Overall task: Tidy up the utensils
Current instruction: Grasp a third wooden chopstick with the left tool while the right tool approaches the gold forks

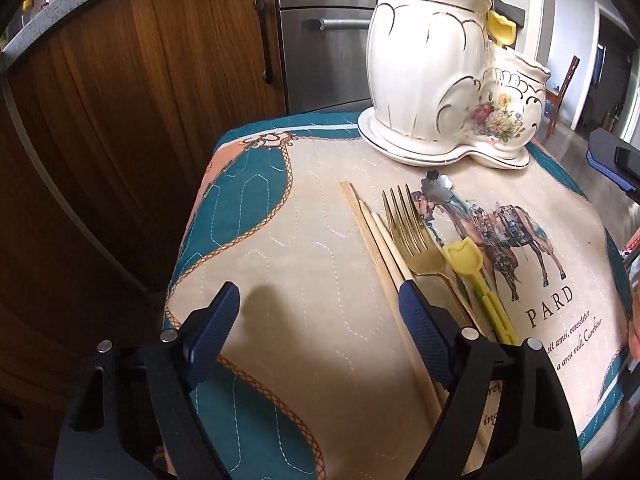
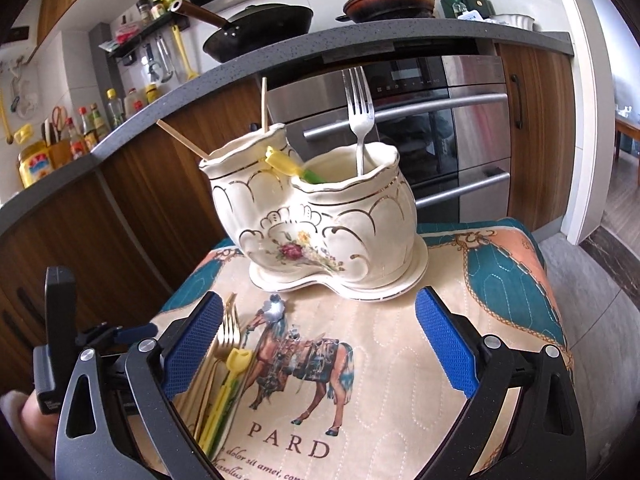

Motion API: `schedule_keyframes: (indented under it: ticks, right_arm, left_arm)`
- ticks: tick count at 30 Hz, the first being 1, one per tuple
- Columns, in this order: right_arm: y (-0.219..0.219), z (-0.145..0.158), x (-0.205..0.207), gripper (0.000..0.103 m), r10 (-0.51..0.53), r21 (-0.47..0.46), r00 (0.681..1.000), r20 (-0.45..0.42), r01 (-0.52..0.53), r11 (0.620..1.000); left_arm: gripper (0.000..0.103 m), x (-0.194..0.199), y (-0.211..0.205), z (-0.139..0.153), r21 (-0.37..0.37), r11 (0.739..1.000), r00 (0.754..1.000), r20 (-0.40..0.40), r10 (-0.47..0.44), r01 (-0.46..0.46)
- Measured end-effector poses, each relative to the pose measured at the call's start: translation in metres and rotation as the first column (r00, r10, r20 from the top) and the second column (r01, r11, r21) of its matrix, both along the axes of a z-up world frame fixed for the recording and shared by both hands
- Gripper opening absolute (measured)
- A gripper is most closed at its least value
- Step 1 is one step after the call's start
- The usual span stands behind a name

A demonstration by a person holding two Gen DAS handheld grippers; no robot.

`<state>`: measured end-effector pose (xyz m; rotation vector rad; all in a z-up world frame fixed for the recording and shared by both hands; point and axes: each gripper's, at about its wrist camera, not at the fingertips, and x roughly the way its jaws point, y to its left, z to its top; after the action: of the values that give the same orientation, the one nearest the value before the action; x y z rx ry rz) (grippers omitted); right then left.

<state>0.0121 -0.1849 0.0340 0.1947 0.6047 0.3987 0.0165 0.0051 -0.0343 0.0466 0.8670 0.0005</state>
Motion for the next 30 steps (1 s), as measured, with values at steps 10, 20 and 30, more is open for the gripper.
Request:
schedule_keyframes:
  ticks: [10, 20, 30]
  right_arm:
    - [0.006, 0.000, -0.001, 0.096, 0.014, -0.031, 1.000, 0.005, -0.014, 0.999]
    - [0.013, -0.003, -0.001, 0.096, 0.034, -0.064, 0.999, -0.010, -0.034, 0.997]
    - [0.021, -0.007, -0.002, 0.096, 0.084, -0.103, 0.995, -0.058, -0.090, 0.991]
  left_arm:
    - [0.047, 0.008, -0.010, 0.001, 0.030, 0.999, 1.000, -0.012, -0.026, 0.026]
    - [0.021, 0.024, -0.026, 0.003, 0.067, 0.996, 0.995, -0.075, -0.060, 0.065]
    - [0.007, 0.024, -0.036, 0.003, 0.073, 0.994, 0.994, -0.077, -0.077, 0.083]
